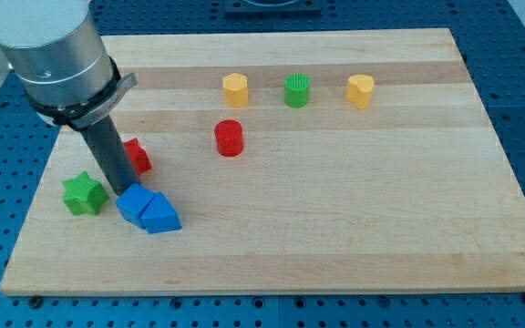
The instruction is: Push the red star towards the bottom left side of the red circle
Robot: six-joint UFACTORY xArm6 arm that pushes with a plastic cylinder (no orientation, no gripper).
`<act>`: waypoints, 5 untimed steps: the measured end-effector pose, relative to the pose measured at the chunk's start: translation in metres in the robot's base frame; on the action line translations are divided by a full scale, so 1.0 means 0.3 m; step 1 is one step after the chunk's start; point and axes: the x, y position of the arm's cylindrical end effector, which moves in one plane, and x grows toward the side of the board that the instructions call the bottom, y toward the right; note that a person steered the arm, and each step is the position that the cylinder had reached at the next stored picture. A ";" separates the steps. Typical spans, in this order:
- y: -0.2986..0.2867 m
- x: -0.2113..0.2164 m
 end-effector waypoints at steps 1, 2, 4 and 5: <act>0.000 0.000; -0.042 0.000; -0.098 -0.042; -0.114 -0.199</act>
